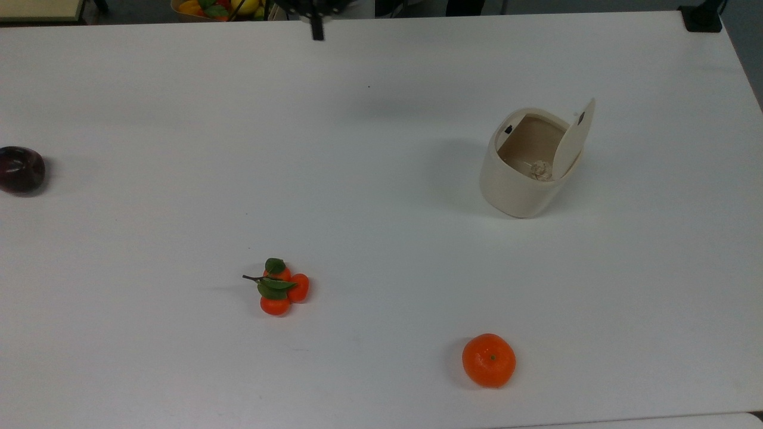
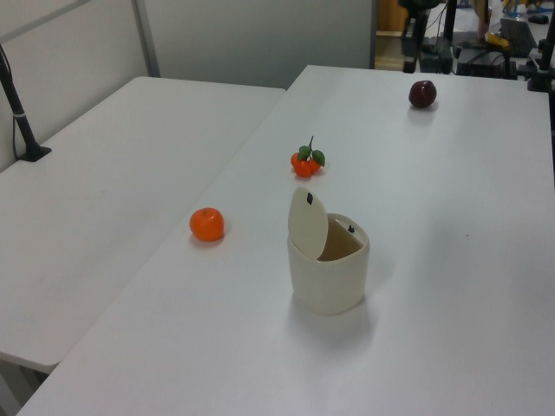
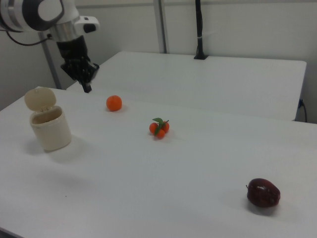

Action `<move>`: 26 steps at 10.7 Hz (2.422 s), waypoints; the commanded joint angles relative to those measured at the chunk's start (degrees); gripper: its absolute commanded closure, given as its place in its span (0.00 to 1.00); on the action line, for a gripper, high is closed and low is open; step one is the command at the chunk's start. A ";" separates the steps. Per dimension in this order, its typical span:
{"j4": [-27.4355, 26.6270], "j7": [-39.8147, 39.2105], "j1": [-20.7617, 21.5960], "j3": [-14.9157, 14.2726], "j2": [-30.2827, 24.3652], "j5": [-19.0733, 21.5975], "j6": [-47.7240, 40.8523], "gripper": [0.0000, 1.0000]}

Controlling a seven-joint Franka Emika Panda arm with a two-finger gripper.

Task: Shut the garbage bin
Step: 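Move the gripper over the cream bin to the raised flip lid, then push the flip lid down with the gripper onto the bin opening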

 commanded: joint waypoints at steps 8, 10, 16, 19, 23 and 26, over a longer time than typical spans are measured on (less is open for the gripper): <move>-0.61 0.50 22.31 -0.13 10.91 1.10 35.07 1.00; -0.69 0.50 24.34 0.05 12.33 1.36 40.82 1.00; -1.13 -4.76 25.67 1.10 14.01 1.45 41.64 1.00; -0.69 -8.98 25.67 1.28 13.83 2.42 32.76 1.00; -0.61 -9.43 25.14 1.11 13.22 1.37 25.12 1.00; -1.31 -9.52 24.96 0.76 13.83 0.32 24.76 1.00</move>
